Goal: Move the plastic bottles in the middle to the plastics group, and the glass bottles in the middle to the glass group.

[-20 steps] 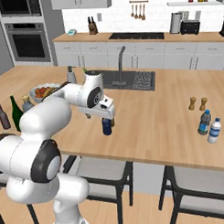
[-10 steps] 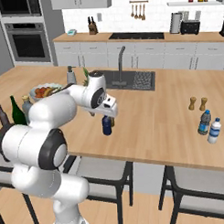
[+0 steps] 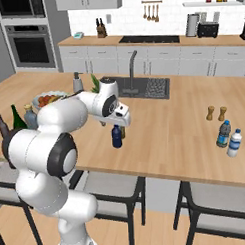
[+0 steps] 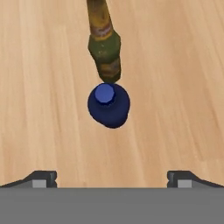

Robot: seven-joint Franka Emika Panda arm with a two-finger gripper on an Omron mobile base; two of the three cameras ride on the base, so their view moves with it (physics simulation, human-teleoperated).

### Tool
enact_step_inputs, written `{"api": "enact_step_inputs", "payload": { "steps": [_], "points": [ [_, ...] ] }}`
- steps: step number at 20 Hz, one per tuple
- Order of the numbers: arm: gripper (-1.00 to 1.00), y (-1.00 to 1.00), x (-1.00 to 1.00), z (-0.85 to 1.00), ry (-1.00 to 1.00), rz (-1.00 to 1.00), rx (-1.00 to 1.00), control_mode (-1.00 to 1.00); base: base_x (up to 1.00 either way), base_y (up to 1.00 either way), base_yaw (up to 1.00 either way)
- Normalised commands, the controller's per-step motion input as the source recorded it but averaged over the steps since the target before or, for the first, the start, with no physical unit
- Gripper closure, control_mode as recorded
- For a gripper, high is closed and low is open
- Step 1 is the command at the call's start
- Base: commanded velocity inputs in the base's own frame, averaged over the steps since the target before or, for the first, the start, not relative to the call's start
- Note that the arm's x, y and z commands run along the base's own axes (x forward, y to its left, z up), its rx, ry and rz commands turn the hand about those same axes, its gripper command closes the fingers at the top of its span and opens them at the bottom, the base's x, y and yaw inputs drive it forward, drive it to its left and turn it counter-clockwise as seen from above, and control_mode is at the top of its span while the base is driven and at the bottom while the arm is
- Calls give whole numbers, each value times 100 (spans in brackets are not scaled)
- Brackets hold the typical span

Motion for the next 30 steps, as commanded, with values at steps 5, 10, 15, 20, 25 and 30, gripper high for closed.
{"api": "enact_step_inputs", "payload": {
  "steps": [5,10,15,20,25,30],
  "points": [
    [-100,0,26,-29,-1,0,0,-100,0,0,0],
    [-100,-1,16,-5,-4,1,0,-100,0,0,0],
    [-100,-4,28,0,0,0,0,-100,0,0,0],
    [-100,0,2,-3,0,0,0,-100,0,0,0],
    [-100,0,0,-13,0,0,0,-100,0,0,0],
    [-100,0,1,-26,0,0,0,-100,0,0,0]
  ]
}}
